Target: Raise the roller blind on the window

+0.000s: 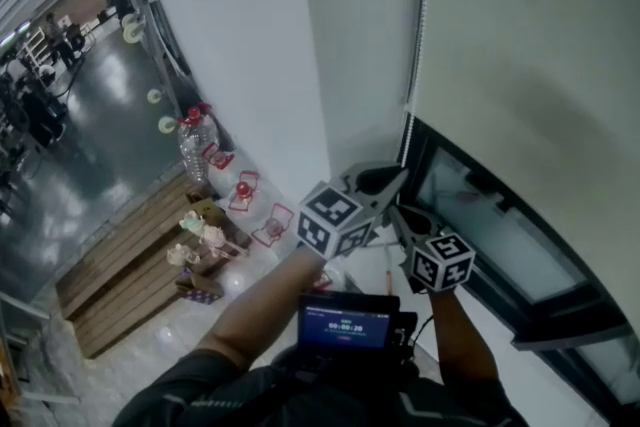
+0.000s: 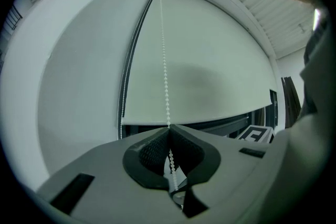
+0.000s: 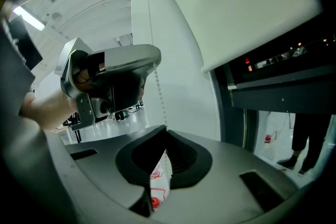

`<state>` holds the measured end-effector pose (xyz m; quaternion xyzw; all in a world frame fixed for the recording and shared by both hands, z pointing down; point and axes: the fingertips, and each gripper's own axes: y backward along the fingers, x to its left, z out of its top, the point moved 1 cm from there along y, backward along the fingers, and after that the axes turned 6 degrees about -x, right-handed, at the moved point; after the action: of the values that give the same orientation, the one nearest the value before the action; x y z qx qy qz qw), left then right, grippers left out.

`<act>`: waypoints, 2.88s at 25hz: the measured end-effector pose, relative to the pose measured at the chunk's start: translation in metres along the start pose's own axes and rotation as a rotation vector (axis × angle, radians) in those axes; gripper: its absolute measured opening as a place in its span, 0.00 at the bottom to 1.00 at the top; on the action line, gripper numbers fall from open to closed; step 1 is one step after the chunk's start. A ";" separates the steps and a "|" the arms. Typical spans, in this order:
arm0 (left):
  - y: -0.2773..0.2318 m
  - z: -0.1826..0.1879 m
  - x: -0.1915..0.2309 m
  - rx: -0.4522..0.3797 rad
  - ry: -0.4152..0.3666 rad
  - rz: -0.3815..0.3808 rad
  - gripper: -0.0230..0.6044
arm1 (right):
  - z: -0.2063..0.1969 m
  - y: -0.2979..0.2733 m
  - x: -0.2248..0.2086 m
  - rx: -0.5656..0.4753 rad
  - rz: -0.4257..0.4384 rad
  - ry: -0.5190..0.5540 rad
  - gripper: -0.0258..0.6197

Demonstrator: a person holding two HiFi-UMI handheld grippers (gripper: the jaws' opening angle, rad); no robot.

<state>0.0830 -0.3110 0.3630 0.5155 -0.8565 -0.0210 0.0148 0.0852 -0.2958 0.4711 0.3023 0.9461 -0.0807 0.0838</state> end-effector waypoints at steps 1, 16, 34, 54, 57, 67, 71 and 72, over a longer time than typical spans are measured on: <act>-0.001 -0.004 0.001 0.003 0.008 0.000 0.03 | -0.004 -0.001 -0.001 0.010 -0.002 -0.002 0.04; -0.009 -0.052 -0.013 0.065 -0.004 -0.002 0.03 | -0.049 0.009 -0.015 0.119 -0.029 -0.001 0.04; -0.014 -0.053 -0.016 0.048 0.070 -0.025 0.03 | 0.171 0.041 0.016 -0.312 0.052 0.161 0.20; -0.010 -0.055 -0.022 0.068 0.053 -0.042 0.03 | 0.216 0.017 0.028 -0.355 0.092 0.225 0.06; -0.007 -0.073 -0.017 0.096 0.087 -0.037 0.03 | 0.198 0.011 0.021 -0.315 0.067 0.210 0.06; -0.003 -0.114 -0.012 0.168 0.136 -0.028 0.03 | 0.149 0.002 0.012 -0.230 0.061 0.160 0.05; -0.003 -0.110 -0.012 0.174 0.118 -0.029 0.03 | 0.152 0.002 0.007 -0.225 0.043 0.170 0.05; -0.002 -0.110 -0.015 0.176 0.123 -0.037 0.03 | 0.153 0.003 0.007 -0.227 0.040 0.168 0.05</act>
<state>0.0967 -0.3012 0.4726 0.5307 -0.8429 0.0857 0.0219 0.0981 -0.3204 0.3207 0.3154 0.9466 0.0541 0.0398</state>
